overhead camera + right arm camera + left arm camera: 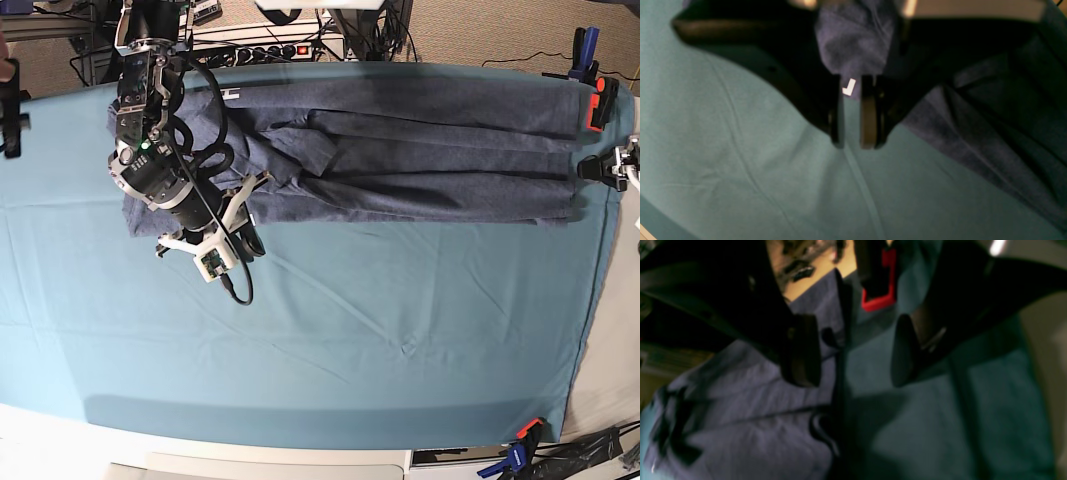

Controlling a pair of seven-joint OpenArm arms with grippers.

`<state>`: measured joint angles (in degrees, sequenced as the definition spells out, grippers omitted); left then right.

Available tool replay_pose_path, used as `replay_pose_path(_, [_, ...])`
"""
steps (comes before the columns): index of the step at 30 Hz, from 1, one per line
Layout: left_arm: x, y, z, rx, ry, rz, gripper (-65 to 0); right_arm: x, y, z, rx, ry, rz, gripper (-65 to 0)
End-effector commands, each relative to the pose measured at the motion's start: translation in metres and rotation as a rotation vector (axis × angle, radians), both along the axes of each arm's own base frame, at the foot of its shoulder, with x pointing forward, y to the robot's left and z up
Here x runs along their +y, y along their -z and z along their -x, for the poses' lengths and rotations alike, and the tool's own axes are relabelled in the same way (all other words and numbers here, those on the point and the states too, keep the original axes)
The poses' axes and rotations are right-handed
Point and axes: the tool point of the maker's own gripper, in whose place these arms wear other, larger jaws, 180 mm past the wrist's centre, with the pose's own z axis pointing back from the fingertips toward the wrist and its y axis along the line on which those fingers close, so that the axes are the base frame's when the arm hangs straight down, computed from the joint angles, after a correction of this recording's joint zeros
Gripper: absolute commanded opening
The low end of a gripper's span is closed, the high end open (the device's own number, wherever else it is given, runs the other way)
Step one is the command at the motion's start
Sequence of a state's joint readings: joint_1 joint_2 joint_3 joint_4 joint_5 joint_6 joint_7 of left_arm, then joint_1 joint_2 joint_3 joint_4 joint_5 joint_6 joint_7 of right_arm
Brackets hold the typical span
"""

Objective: Fold the T-shirt properly

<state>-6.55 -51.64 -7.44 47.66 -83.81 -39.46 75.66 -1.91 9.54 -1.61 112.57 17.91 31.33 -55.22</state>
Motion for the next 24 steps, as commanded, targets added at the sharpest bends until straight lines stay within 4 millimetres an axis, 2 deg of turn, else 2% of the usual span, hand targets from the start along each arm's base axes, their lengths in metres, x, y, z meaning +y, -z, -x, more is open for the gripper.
replay_pose_path(1, [0.011,-0.021,-0.013,-0.057,0.008,-0.029,-28.9,0.002,-0.015,-0.006,-0.056,-0.009,-0.016,-55.4])
replay_pose_path(6, [0.005,-0.023,-0.018,-0.077,0.022,-0.024,-28.9,0.002,-0.015,-0.005,-0.054,-0.009,-0.016,-55.4])
replay_pose_path(12, [-0.002,-0.006,0.001,-0.023,0.02,-0.005,-28.9,0.002,-0.015,-0.005,-0.054,-0.009,-0.017,-55.4])
replay_pose_path(16, [-0.016,0.007,0.011,0.003,0.021,0.031,-28.9,0.002,-0.015,-0.005,-0.054,-0.009,-0.017,-55.4])
replay_pose_path(24, [-0.048,0.022,0.011,0.003,0.025,0.109,-28.9,0.002,-0.015,-0.005,-0.054,-0.009,-0.017,-55.4])
